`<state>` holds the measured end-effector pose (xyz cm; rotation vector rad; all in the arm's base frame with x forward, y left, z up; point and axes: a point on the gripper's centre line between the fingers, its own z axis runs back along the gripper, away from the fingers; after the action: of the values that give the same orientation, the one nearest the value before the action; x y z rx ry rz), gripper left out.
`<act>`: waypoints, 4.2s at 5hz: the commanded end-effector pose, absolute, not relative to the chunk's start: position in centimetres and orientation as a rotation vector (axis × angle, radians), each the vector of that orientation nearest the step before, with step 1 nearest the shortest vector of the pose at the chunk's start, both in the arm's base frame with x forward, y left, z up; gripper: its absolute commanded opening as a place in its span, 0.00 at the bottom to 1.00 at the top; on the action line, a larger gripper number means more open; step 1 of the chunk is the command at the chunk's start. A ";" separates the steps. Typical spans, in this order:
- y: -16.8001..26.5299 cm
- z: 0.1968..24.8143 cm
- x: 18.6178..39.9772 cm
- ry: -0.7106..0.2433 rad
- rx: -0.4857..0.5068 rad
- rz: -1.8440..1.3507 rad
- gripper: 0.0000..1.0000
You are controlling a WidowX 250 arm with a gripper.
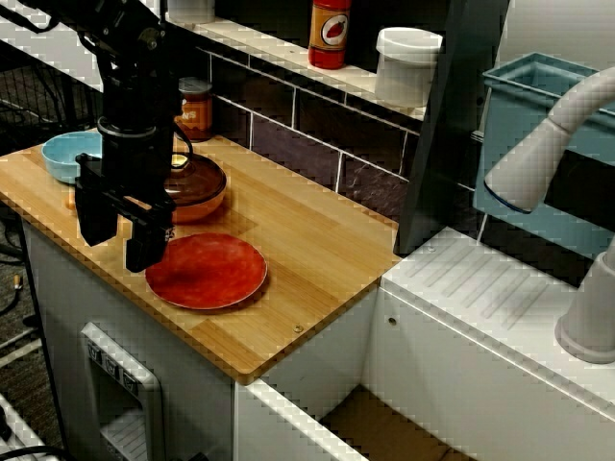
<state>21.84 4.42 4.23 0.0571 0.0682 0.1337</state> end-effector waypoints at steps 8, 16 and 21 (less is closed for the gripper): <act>9.3 4.7 24.5 -0.069 0.157 0.198 1.00; 9.0 4.3 25.0 -0.036 0.107 0.214 1.00; 6.4 4.6 25.8 -0.013 0.037 0.196 1.00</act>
<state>25.37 5.77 3.63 0.0298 0.0274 0.1978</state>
